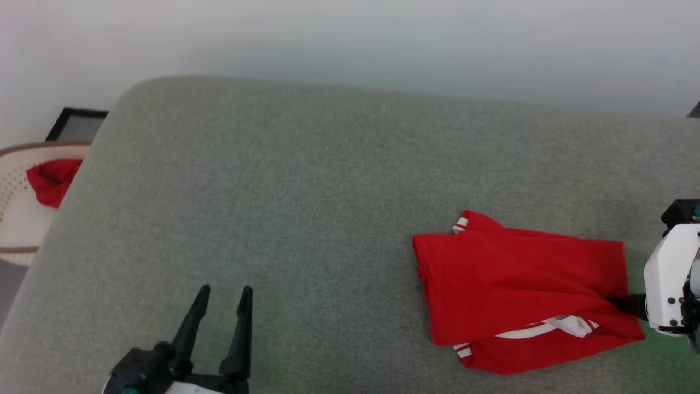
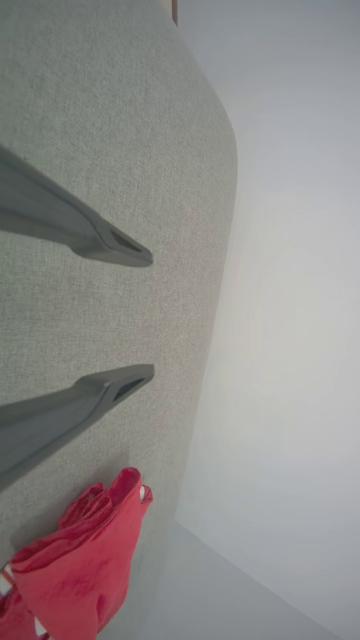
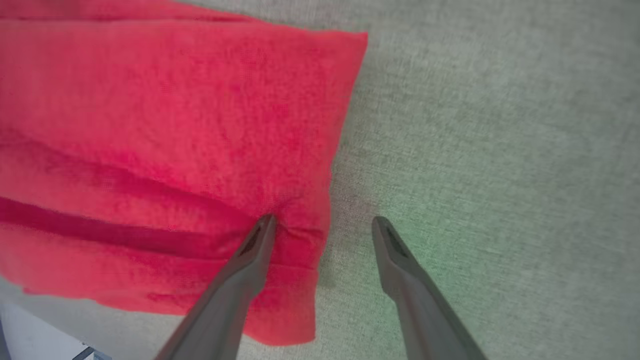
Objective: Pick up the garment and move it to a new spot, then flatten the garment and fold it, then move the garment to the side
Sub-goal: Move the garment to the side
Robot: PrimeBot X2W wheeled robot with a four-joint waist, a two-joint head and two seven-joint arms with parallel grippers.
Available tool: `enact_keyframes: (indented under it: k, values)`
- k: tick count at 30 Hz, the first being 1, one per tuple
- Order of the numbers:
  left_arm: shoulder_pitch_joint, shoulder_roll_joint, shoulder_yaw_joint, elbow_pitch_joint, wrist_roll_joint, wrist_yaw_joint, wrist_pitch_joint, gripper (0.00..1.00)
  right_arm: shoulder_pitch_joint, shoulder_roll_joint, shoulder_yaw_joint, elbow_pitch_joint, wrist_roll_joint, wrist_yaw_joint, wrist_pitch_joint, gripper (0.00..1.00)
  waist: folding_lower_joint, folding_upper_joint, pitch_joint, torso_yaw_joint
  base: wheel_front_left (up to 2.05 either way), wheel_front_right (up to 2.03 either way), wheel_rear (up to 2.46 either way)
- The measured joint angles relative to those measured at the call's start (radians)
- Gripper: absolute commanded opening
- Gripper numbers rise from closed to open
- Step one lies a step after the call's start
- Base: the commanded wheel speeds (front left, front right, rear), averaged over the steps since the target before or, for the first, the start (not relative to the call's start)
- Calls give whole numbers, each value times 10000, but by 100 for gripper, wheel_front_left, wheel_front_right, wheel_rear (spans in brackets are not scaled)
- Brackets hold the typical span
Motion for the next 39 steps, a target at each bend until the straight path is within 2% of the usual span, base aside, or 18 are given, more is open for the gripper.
enact_keyframes:
  k: [5, 6, 7, 8, 9, 10, 21, 30, 39]
  values:
    - [-348, -36, -184, 84, -48, 0, 0, 100, 35, 67, -90, 224, -119, 0, -113, 100, 0, 0, 422, 162, 0, 0, 0]
    - [-407, -56, -213, 111, -50, 0, 0, 100, 89, 73, -121, 209, -119, 0, -151, 80, 0, 0, 491, 196, 0, 0, 0]
    - [-446, -75, -226, 125, -52, -2, 0, 100, 123, 69, -138, 174, -115, 0, -178, 50, 1, 0, 550, 228, 0, 0, 0]
    - [-471, -82, -226, 136, -61, -2, -2, 100, 174, 59, -140, 90, -109, 0, -199, 42, 0, 0, 602, 256, 0, 0, 0]
    - [-490, -86, -222, 153, -61, -2, 0, 100, 213, 48, -142, 23, -92, 0, -290, 26, 0, 0, 650, 277, 0, 0, 0]
    - [-501, -90, -207, 163, -61, -2, 0, 100, 248, 35, -148, -21, -46, 0, -370, 0, 0, 0, 689, 289, 0, 0, 0]
    - [-718, -92, -389, 113, -86, -2, -2, 100, 802, 199, -297, -752, 504, 4, -2230, 0, 0, 1, 587, -190, 0, 0, 0]
    - [-967, 90, -393, -499, -56, -12, -2, 100, 1369, -573, -1557, -1743, 738, 2, -3507, 0, 0, 0, 592, -1178, 0, 0, 0]
    - [-1661, 326, -165, -1218, 405, -12, -2, 100, 1048, -1237, -2947, -1273, 240, 2, -4514, 0, 0, 0, 1036, -2239, 0, 0, 0]
